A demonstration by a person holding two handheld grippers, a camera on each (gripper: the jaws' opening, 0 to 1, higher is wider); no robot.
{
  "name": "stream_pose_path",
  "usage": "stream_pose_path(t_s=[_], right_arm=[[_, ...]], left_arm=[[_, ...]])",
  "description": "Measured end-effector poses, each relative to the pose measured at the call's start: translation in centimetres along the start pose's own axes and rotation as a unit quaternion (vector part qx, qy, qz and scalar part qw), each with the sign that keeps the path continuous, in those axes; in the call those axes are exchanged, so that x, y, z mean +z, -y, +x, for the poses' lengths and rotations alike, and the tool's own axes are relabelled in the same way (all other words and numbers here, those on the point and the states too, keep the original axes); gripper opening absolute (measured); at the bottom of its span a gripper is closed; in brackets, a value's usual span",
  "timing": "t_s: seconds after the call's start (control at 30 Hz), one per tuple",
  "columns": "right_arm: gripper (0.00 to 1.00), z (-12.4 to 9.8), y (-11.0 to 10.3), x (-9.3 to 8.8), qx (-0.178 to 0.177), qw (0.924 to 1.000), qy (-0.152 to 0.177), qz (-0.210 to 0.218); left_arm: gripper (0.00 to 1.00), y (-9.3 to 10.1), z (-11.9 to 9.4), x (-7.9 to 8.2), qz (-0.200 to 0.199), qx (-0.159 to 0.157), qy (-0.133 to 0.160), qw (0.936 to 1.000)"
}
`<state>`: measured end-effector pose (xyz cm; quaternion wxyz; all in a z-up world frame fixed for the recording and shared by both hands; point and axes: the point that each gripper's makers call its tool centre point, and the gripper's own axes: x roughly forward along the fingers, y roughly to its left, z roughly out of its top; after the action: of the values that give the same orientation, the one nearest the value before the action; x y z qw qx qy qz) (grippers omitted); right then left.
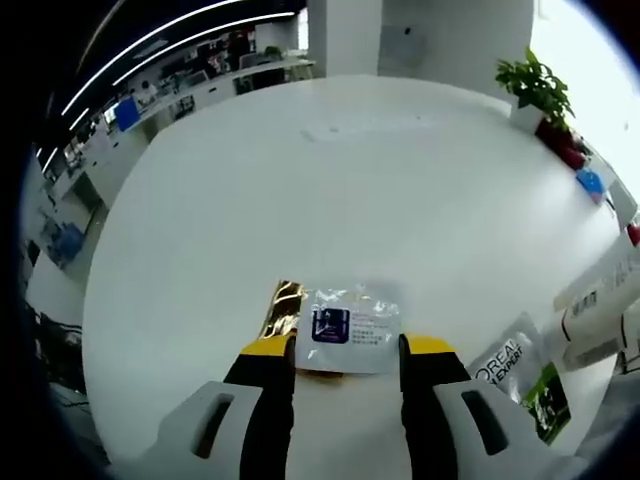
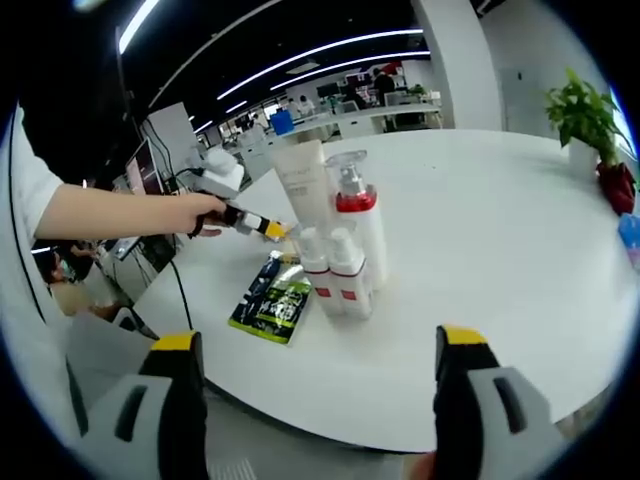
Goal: Arrange the skincare products in the storage area until every visible bottle or jar stands upright without overlapping.
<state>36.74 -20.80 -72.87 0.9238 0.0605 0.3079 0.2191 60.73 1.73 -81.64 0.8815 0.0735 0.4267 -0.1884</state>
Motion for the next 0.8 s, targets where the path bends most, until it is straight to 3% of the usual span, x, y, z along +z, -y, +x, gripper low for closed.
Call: stream_pose_path(t_s=[0.33,0.8], right_arm=[[0.96,-0.1,-0.1,0.2,0.000,1.0000,0.005,-0.005],[0.96,-0.2,-0.2,0.4,0.001,0.9999,0.012,-0.012]], left_arm=[[0.38,1.8,-3.1,0.2,-0.016,-0.019,0.047,0.9986],[0.38,4.0,-7.6,-1.2,-0.027,-0.031,0.078,0.9961]])
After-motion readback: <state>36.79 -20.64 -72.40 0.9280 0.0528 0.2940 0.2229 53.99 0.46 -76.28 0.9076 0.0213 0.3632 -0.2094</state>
